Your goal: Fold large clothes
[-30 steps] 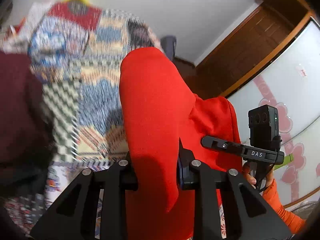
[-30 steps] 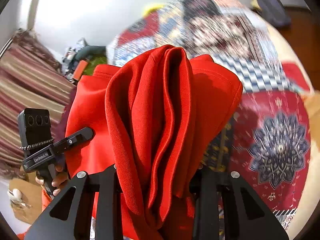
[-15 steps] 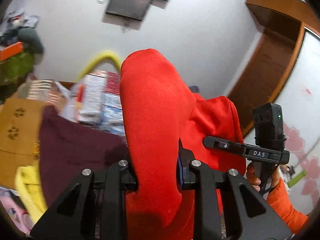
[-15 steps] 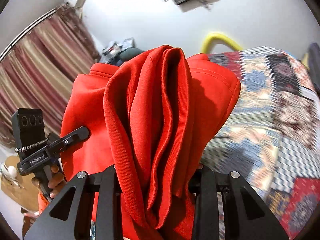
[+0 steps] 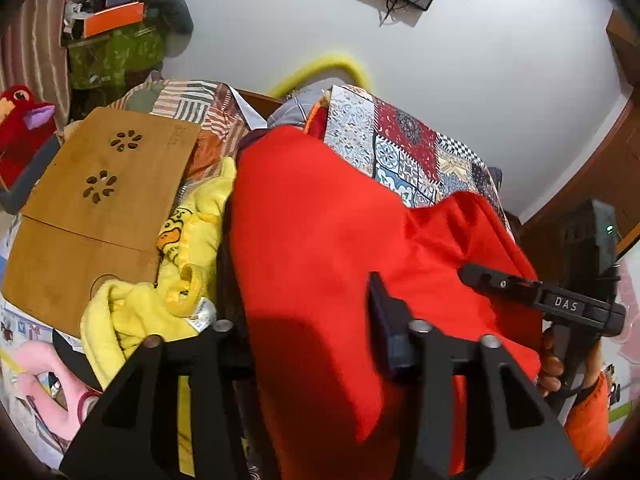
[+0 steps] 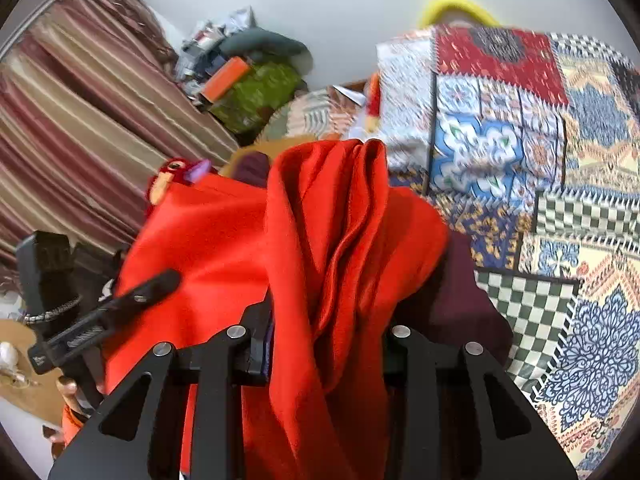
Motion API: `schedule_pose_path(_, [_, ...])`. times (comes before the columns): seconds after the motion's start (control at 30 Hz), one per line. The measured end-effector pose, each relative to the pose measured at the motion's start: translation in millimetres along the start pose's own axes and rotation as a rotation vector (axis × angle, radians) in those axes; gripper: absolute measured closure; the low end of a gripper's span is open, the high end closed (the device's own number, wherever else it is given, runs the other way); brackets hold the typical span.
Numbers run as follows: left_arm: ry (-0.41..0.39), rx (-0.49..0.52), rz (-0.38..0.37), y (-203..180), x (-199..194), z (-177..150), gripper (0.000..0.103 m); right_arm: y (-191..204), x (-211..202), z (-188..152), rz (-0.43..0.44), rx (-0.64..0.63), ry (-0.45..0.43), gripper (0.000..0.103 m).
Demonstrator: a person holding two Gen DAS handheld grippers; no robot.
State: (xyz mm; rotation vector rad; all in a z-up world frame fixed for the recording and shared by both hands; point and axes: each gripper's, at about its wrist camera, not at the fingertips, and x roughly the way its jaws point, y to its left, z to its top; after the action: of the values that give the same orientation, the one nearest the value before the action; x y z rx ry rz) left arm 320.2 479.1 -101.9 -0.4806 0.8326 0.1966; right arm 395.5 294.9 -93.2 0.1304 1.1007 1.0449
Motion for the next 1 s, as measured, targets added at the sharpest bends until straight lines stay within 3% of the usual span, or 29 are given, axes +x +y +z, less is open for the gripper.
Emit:
schedule_pose_path(0.1, [0.0, 0.03, 0.05, -5, -4, -2, 0.03, -5, -9, 0, -0.025, -0.019, 0.005, 0.056])
schedule_pose_path(0.17, [-0.015, 0.077, 0.092, -13, -9, -8, 0.03, 2, -25, -9, -0.117, -0.078, -0.021, 0.039])
schedule_pose_path(0.23, [-0.037, 0.139, 0.133, -26, -18, -16, 0.028, 11, -36, -16, -0.191, -0.146, -0.05, 0.032])
schedule_pose_path(0.33, [-0.079, 0.177, 0.178, -35, -33, -31, 0.016, 10, -51, -26, -0.257, -0.184, -0.064, 0.022])
schedule_pose_path(0.37, [-0.081, 0.186, 0.175, -37, -37, -36, 0.01, 9, -59, -33, -0.264, -0.189, -0.066, 0.022])
schedule_pose_path(0.63, [-0.085, 0.162, 0.179, -47, -76, -74, 0.01, -12, -89, -66, -0.328, -0.134, -0.076, 0.019])
schedule_pose_path(0.83, [-0.148, 0.214, 0.226, -76, -123, -93, 0.01, 24, -135, -85, -0.326, -0.197, -0.175, 0.019])
schedule_pose_path(1.0, [-0.292, 0.257, 0.207, -115, -191, -109, 0.01, 81, -189, -109, -0.286, -0.295, -0.33, 0.019])
